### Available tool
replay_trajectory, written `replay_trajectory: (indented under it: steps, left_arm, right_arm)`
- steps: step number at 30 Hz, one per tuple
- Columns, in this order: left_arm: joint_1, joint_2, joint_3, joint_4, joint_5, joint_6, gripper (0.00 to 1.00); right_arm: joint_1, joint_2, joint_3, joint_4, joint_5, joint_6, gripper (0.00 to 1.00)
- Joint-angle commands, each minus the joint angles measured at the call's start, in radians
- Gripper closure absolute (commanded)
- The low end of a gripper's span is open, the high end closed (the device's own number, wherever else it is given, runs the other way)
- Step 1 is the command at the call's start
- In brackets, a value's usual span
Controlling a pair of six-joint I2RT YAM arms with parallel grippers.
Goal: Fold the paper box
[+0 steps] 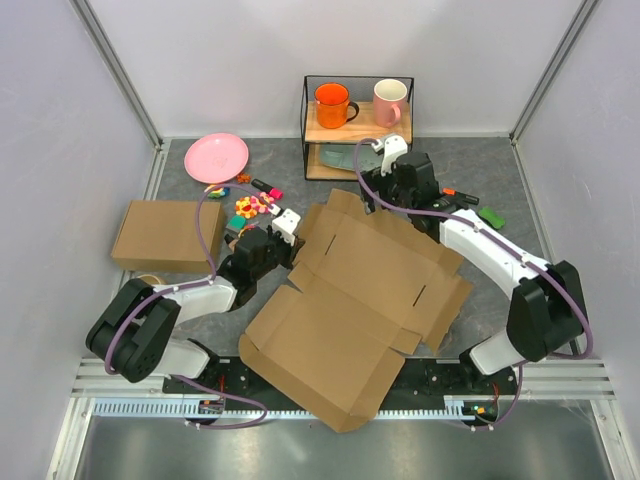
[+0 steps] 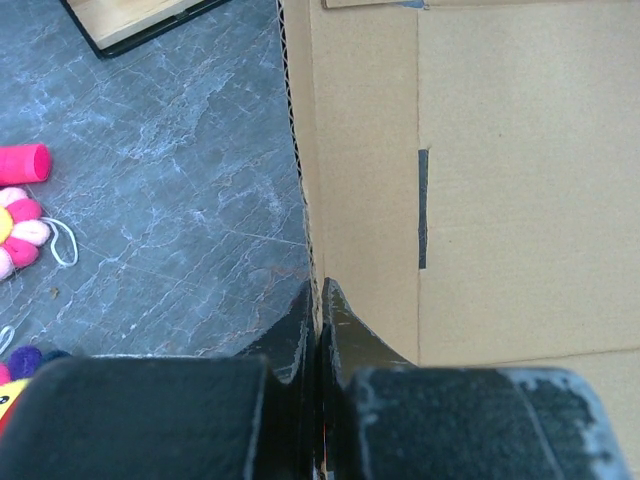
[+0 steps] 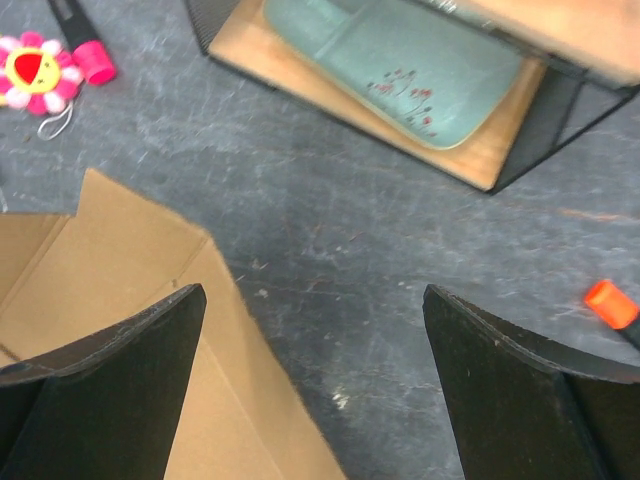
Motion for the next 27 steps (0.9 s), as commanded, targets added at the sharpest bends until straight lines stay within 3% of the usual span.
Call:
replay_trajectory:
  steps: [1, 12, 23, 27]
  left_arm:
    - [-0.004, -0.016, 0.0, 0.064, -0.038, 0.042, 0.98]
    - [-0.007, -0.012, 0.009, 0.032, -0.05, 0.047, 0.98]
    - [-0.009, -0.017, 0.011, 0.021, -0.065, 0.039, 0.98]
    - [-0.01, -0.029, 0.017, 0.014, -0.079, 0.038, 0.98]
  right_arm:
    - [-0.013, 0.031, -0.029, 0.036, -0.109, 0.072, 0.02]
    - [-0.01, 0.065, -0.072, 0.052, -0.16, 0.112, 0.07]
    - [-0.011, 0.108, -0.085, 0.062, -0.198, 0.116, 0.39]
    - [-0.01, 0.102, -0.089, 0.069, -0.197, 0.115, 0.6]
